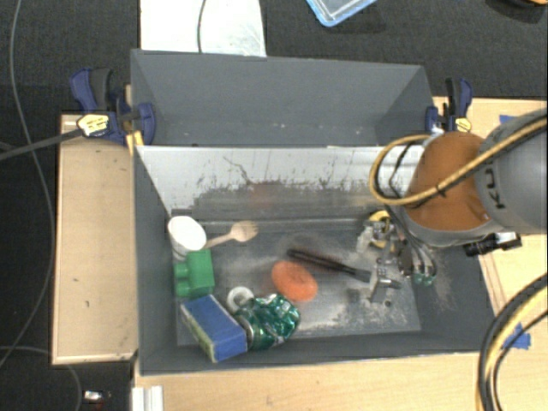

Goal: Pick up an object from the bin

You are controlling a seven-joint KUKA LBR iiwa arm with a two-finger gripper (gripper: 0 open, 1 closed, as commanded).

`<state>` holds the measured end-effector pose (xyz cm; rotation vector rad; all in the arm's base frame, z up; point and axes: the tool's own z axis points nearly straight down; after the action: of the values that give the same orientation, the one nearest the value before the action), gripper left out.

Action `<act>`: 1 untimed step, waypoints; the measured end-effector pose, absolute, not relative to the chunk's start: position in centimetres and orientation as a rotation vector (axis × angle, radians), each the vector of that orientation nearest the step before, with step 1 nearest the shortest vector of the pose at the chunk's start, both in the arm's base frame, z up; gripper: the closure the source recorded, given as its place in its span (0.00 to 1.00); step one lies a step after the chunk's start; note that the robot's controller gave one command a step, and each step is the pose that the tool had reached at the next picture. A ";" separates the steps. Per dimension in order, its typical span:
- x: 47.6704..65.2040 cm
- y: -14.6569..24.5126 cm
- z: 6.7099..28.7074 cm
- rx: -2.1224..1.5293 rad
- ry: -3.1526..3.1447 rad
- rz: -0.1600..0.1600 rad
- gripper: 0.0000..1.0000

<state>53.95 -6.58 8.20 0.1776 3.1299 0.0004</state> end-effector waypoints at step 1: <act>53.7 -5.3 11.3 0.293 3.119 -0.003 0.00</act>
Offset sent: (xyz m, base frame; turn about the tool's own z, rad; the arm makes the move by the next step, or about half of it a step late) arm -0.0034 0.0629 0.0180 0.0017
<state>53.69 -5.30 11.30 0.2929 3.1188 -0.0033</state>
